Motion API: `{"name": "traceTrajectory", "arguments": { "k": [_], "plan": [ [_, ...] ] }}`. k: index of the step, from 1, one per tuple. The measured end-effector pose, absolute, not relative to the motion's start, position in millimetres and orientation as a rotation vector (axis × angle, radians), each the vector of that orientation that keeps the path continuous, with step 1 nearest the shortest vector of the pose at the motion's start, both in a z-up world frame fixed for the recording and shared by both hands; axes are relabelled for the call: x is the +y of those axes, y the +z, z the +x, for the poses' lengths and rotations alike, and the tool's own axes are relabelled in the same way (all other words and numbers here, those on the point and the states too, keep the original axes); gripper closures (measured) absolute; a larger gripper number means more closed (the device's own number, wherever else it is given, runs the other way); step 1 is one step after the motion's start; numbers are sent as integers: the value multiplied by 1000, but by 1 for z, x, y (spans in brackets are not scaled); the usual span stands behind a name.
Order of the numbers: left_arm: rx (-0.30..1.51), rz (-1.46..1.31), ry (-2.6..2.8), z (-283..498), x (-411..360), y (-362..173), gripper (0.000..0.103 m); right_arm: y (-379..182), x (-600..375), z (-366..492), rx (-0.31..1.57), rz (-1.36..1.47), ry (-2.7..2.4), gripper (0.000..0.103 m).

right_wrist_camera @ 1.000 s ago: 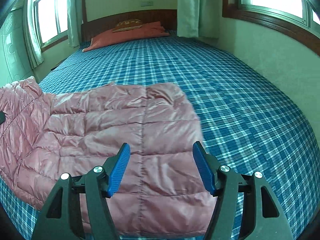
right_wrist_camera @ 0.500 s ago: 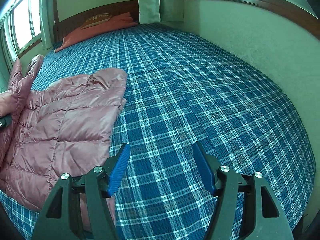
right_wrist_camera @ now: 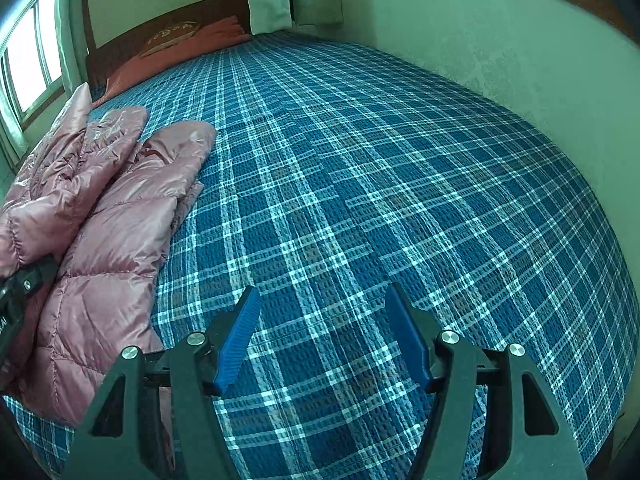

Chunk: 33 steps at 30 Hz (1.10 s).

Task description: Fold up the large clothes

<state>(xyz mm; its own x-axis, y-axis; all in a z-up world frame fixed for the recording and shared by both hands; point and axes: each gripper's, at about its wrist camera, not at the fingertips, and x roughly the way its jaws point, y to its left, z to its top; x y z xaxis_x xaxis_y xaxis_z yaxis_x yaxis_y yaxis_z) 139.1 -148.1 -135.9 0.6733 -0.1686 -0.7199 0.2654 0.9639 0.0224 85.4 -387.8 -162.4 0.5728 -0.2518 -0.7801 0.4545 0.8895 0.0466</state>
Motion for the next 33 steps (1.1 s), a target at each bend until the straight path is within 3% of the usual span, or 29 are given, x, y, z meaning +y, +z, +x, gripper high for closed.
{"name": "traceTrajectory", "arguments": {
  "k": [5,8,10,12,16,26,33],
  "plan": [
    [803,161,-251,136,-155,-144,92,-166,-392,86,874,254,-427,39],
    [785,160,-267,131,-155,-140,86,-166,-390,86,876,244,-432,39],
    [792,132,-305,126,-154,-136,67,-164,-390,85,877,238,-436,39],
    [800,89,-353,122,-153,-134,55,-163,-391,80,879,235,-441,39],
    [791,53,-403,104,-148,-122,46,-161,-392,70,879,245,-451,39],
    [685,-145,-283,80,-62,-72,45,-141,-376,55,843,214,-449,39],
    [738,-368,-149,110,24,-84,45,-125,-362,61,818,253,-410,39]
  ]
}}
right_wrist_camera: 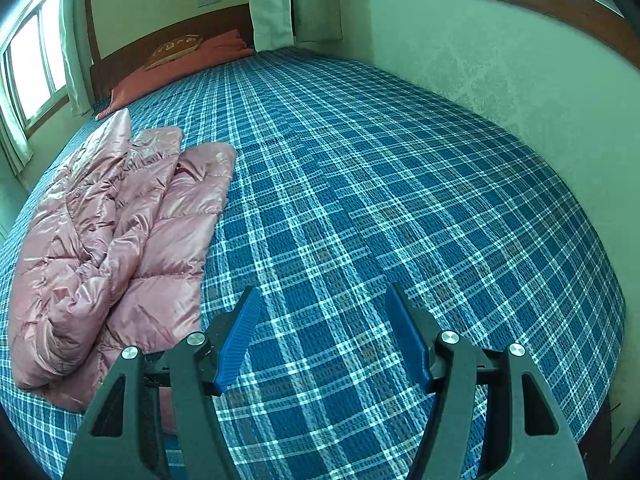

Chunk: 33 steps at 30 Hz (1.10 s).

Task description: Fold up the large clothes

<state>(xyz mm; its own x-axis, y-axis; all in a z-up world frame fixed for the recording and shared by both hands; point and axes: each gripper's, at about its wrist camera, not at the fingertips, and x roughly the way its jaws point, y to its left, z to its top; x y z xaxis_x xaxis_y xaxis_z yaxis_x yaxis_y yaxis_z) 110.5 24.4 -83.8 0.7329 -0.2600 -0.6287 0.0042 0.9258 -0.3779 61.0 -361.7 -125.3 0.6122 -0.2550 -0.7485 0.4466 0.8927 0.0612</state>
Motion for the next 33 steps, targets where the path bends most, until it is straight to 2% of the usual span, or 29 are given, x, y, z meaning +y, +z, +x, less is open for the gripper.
{"name": "traceTrajectory", "arguments": {
  "k": [5,10,14,24,33],
  "plan": [
    [829,-569,-50,138,83,-120,45,-119,-349,74,812,262,-383,38],
    [845,-705,-7,159,115,-143,45,-114,-340,97,809,291,-348,39],
    [855,-777,-38,177,117,-154,45,-111,-337,119,792,348,-293,38],
    [950,-960,-184,215,108,-193,42,-137,-343,188,827,733,3,38],
    [971,-988,-224,229,107,-205,41,-158,-345,213,827,921,207,35]
  ]
}}
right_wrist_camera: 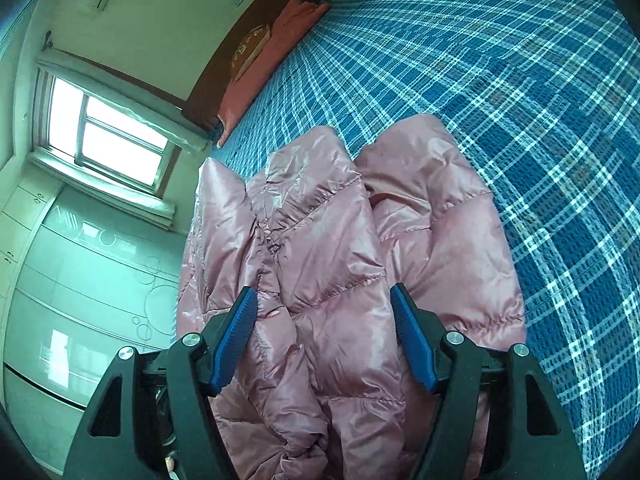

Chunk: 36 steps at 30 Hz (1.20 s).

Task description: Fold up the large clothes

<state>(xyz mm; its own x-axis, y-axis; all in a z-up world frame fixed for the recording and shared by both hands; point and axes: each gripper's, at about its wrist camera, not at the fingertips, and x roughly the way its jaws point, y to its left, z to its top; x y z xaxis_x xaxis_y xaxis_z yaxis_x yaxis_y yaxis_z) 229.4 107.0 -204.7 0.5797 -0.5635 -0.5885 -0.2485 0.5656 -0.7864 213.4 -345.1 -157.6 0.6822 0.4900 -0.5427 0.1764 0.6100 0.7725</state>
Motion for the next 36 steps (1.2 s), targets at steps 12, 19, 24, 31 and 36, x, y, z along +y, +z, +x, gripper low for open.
{"name": "traceTrajectory", "arguments": {
  "k": [12,19,24,31,36],
  "plan": [
    [981,-995,-257,239,101,-211,40,-162,-331,204,811,878,317,56],
    [930,-822,-360,225,79,-171,40,-137,-341,173,768,756,196,93],
    [975,-684,-383,220,45,-177,37,-176,-363,154,824,806,122,93],
    [1028,-510,-324,233,10,-201,32,-215,-382,156,815,941,154,94],
    [1015,-630,-361,218,31,-191,36,-190,-385,138,830,895,136,79]
  ]
}}
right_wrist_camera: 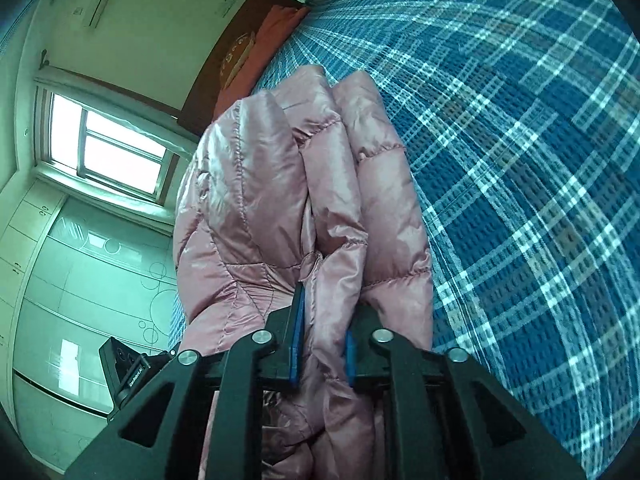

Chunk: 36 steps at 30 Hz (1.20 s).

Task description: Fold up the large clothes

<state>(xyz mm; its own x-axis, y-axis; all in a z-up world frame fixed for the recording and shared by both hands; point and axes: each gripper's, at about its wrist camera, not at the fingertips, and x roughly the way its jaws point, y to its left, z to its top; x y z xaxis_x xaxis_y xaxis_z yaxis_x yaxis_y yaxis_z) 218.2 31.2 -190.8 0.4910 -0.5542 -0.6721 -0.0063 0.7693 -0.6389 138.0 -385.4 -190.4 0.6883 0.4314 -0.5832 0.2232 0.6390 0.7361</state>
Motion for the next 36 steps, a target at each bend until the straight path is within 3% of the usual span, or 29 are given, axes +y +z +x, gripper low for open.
{"name": "traceTrajectory", "arguments": {
  "k": [5,7,8,11,13,19,27,31,36],
  "plan": [
    [926,-722,-445,176,51,-167,36,-151,-375,100,800,810,101,67],
    [923,-739,-454,163,53,-165,35,-148,-369,84,812,797,92,53],
    [931,-755,-452,158,53,-167,35,-150,-365,78,826,794,90,52],
    [993,-728,-423,151,44,-178,34,-170,-363,79,901,777,55,52],
    [1036,-665,-385,151,35,-190,38,-187,-359,76,943,768,45,64],
    [1051,-577,-367,152,25,-202,42,-209,-360,73,938,792,65,70],
    [988,-726,-434,177,60,-174,43,-153,-401,63,866,742,47,67],
    [940,-756,-437,206,59,-157,43,-122,-414,92,763,729,76,67],
    [975,-799,-441,258,39,-160,43,-123,-423,144,736,769,115,67]
  ]
}}
